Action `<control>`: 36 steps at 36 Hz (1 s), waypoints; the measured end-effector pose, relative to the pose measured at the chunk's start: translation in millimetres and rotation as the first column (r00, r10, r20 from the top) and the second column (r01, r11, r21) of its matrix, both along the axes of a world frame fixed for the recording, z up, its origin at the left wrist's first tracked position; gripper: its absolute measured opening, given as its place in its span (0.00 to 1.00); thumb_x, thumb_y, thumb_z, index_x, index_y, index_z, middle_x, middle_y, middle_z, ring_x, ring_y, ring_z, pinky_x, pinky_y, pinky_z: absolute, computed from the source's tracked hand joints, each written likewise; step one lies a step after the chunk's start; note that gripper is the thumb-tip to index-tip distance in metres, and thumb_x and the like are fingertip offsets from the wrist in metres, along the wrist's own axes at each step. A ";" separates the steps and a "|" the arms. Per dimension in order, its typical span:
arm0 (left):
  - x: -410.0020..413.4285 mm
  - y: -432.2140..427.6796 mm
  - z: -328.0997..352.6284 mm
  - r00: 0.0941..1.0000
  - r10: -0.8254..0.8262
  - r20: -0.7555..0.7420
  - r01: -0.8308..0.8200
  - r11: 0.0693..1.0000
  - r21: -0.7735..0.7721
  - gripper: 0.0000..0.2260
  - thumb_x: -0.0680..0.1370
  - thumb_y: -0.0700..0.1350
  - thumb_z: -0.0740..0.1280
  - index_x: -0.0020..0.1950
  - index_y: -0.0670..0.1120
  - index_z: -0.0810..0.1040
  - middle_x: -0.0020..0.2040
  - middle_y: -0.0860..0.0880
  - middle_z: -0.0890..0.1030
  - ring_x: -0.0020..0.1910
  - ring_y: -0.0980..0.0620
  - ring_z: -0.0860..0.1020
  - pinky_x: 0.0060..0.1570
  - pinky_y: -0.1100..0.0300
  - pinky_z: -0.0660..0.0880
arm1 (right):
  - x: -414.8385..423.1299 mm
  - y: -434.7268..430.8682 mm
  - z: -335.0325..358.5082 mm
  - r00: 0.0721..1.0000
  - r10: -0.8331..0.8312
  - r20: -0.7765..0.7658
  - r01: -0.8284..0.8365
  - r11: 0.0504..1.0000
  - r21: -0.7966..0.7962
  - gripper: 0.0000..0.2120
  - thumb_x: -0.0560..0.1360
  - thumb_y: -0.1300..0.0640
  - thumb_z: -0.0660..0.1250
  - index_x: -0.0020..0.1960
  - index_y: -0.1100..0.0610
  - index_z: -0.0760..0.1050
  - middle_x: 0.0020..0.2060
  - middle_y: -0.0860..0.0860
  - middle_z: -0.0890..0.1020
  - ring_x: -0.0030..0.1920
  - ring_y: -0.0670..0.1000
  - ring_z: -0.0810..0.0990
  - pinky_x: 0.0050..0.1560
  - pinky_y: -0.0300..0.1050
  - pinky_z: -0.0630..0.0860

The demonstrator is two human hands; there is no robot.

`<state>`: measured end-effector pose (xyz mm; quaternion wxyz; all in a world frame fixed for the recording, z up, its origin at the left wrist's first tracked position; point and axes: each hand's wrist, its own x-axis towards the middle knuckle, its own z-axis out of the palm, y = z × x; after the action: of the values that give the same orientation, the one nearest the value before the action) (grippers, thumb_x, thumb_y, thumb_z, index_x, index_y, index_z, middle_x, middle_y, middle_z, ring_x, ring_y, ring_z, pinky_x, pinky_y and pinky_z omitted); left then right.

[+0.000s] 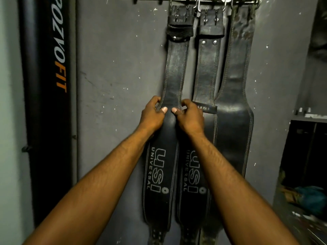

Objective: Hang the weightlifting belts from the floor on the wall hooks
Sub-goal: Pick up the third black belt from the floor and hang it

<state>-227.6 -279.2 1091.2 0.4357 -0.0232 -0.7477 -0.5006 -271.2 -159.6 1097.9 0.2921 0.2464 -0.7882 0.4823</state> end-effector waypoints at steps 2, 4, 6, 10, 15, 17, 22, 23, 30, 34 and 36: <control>1.8 5.5 2.3 0.996 0.085 -0.008 -0.085 0.996 -0.036 0.08 0.80 0.42 0.66 0.58 0.50 0.76 0.51 0.54 0.81 0.47 0.55 0.80 0.44 0.66 0.74 | 1.2 -0.1 -1.8 1.000 -0.002 -0.007 0.002 1.000 -0.014 0.16 0.77 0.46 0.69 0.63 0.48 0.74 0.53 0.54 0.84 0.56 0.59 0.80 0.55 0.49 0.76; 4.1 7.9 4.2 0.995 0.097 0.014 -0.096 0.995 -0.039 0.08 0.80 0.43 0.65 0.59 0.50 0.76 0.51 0.54 0.80 0.48 0.54 0.79 0.44 0.64 0.74 | 4.3 1.0 -4.6 1.000 -0.003 -0.004 0.003 1.000 -0.021 0.16 0.78 0.45 0.67 0.63 0.48 0.74 0.54 0.54 0.83 0.56 0.59 0.80 0.55 0.50 0.76; 4.5 3.2 2.1 0.999 -0.023 0.032 0.023 1.000 0.019 0.09 0.79 0.45 0.66 0.58 0.53 0.76 0.53 0.52 0.83 0.52 0.50 0.82 0.55 0.54 0.79 | 5.7 3.1 -9.3 1.000 0.015 -0.004 -0.015 1.000 -0.027 0.16 0.77 0.43 0.67 0.63 0.47 0.74 0.55 0.53 0.83 0.57 0.58 0.80 0.57 0.52 0.78; 7.8 -9.8 -16.7 0.946 -0.304 0.113 0.286 0.946 0.149 0.20 0.80 0.39 0.67 0.71 0.49 0.71 0.63 0.45 0.80 0.61 0.46 0.80 0.60 0.48 0.79 | 5.2 7.2 -26.3 0.995 0.081 0.056 -0.083 0.996 0.032 0.20 0.76 0.45 0.69 0.66 0.46 0.71 0.60 0.53 0.82 0.61 0.58 0.79 0.63 0.57 0.76; 3.5 -1.2 -26.3 0.991 -0.134 0.026 0.131 0.987 0.092 0.19 0.79 0.42 0.67 0.68 0.55 0.72 0.59 0.51 0.82 0.58 0.52 0.81 0.60 0.51 0.79 | 5.8 8.0 -37.1 0.989 0.117 0.085 -0.116 0.993 -0.020 0.17 0.78 0.47 0.66 0.65 0.45 0.70 0.59 0.52 0.81 0.60 0.58 0.79 0.63 0.54 0.76; 1.9 2.9 -28.8 0.998 -0.059 0.019 0.057 0.995 0.076 0.19 0.77 0.45 0.68 0.67 0.58 0.73 0.59 0.52 0.83 0.57 0.52 0.81 0.62 0.49 0.78 | 9.2 8.0 -38.2 0.987 0.129 0.101 -0.125 0.991 -0.045 0.15 0.79 0.48 0.66 0.65 0.46 0.70 0.58 0.52 0.82 0.59 0.57 0.80 0.61 0.51 0.76; 8.9 -0.3 -41.9 0.974 -0.223 0.043 0.216 0.969 0.120 0.24 0.80 0.42 0.67 0.74 0.54 0.66 0.65 0.49 0.78 0.61 0.50 0.79 0.62 0.50 0.78 | 14.1 13.7 -47.8 0.983 0.147 0.113 -0.144 0.989 -0.028 0.22 0.77 0.46 0.68 0.68 0.40 0.65 0.60 0.52 0.81 0.61 0.59 0.80 0.64 0.56 0.76; 10.4 -3.4 -48.7 0.959 -0.274 0.070 0.262 0.954 0.142 0.25 0.81 0.40 0.66 0.76 0.52 0.63 0.65 0.48 0.77 0.61 0.50 0.79 0.61 0.51 0.79 | 14.5 15.2 -53.2 0.978 0.161 0.135 -0.163 0.987 0.001 0.27 0.76 0.47 0.69 0.70 0.38 0.61 0.62 0.53 0.81 0.62 0.59 0.79 0.65 0.58 0.75; 11.4 1.1 -70.2 0.999 -0.022 0.049 0.017 0.994 0.105 0.22 0.79 0.42 0.66 0.71 0.56 0.67 0.62 0.52 0.80 0.59 0.51 0.80 0.61 0.49 0.78 | 25.9 8.7 -78.9 0.979 0.090 0.184 -0.091 0.996 0.000 0.35 0.78 0.47 0.67 0.79 0.37 0.52 0.65 0.57 0.79 0.65 0.63 0.77 0.65 0.55 0.72; 18.6 7.4 -76.1 0.996 0.045 0.073 -0.051 0.994 0.092 0.22 0.81 0.45 0.65 0.73 0.56 0.65 0.61 0.53 0.80 0.57 0.53 0.79 0.56 0.59 0.75 | 34.4 8.6 -83.0 0.982 0.103 0.161 -0.097 0.994 -0.041 0.35 0.80 0.48 0.66 0.79 0.39 0.51 0.64 0.57 0.80 0.63 0.61 0.78 0.62 0.52 0.74; 23.5 7.9 -86.2 0.992 0.011 0.122 -0.023 0.994 0.104 0.23 0.82 0.49 0.64 0.75 0.56 0.62 0.64 0.50 0.79 0.58 0.50 0.79 0.58 0.55 0.77 | 39.2 10.9 -89.4 0.984 0.102 0.147 -0.097 0.994 -0.043 0.36 0.79 0.48 0.67 0.80 0.40 0.50 0.64 0.55 0.80 0.61 0.60 0.80 0.61 0.52 0.75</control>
<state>-204.1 -271.3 1005.0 0.3944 0.0366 -0.7454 -0.5361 -232.1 -148.6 1008.6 0.2125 0.2435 -0.7859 0.5272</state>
